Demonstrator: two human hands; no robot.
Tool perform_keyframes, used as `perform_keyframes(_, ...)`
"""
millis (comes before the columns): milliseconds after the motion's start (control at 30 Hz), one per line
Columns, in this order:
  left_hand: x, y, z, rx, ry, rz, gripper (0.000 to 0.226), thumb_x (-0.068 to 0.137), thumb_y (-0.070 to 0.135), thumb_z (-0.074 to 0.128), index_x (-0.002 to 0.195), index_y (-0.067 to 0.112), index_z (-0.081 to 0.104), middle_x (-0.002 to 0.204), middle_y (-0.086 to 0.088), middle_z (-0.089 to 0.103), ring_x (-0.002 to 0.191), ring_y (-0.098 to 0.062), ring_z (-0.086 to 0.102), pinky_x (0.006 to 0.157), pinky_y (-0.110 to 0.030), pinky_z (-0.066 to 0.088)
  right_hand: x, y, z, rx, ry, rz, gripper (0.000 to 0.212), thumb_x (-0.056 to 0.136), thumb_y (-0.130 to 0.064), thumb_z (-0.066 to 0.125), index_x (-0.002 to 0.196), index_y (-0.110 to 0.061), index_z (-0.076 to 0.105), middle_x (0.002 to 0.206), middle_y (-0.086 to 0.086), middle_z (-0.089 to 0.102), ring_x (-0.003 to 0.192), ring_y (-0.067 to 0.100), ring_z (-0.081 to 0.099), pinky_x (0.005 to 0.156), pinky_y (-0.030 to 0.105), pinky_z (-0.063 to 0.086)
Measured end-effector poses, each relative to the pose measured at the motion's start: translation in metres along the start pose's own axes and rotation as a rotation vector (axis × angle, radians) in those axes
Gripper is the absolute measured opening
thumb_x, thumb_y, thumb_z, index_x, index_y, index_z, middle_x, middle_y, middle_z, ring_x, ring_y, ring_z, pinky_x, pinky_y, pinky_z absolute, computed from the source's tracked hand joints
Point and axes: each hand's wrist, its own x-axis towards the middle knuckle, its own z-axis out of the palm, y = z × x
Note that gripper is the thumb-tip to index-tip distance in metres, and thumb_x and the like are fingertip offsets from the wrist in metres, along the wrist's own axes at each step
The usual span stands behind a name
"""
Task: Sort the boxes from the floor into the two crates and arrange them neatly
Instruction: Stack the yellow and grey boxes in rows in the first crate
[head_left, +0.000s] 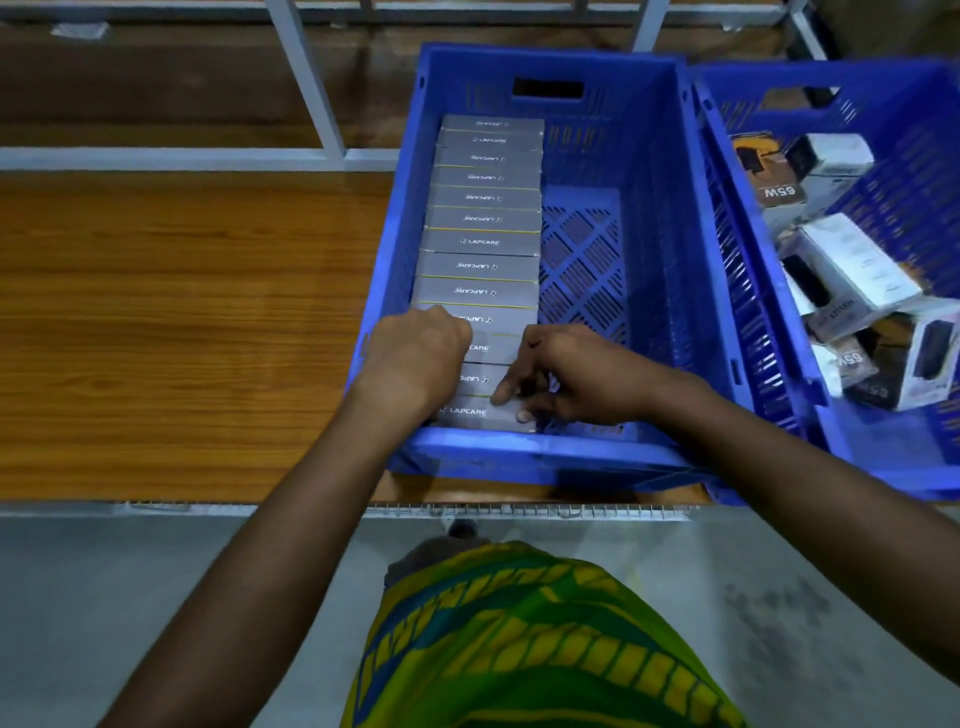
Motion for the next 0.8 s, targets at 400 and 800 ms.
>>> perform_keyframes(400, 0.016, -0.014, -0.021, -0.392, -0.102, 0.151, 0.037, 0.065, 0.051, 0.09, 0.086, 0.025, 0.074, 0.086, 0.005, 0.068, 0.085, -0.017, 0.063, 0.074, -0.03, 0.05, 0.006, 0.002, -0.002, 0.355, 0.283, 0.404, 0.031, 0.089, -0.042, 0.075, 0.101, -0.015, 0.064, 0.093, 0.002, 0.068, 0.08, 0.012, 0.058, 0.076, 0.035, 0.047)
perform_keyframes(800, 0.189, -0.006, -0.01, -0.485, 0.162, -0.047, 0.065, 0.107, 0.043, 0.026, 0.161, 0.01, 0.01, 0.17, -0.008, 0.0, 0.156, -0.028, -0.003, 0.126, -0.045, 0.002, 0.116, 0.065, -0.04, 1.547, 0.7, 0.913, 0.1, 0.091, -0.083, 0.014, 0.163, -0.013, 0.017, 0.167, 0.012, 0.023, 0.15, 0.033, 0.032, 0.122, 0.053, 0.028)
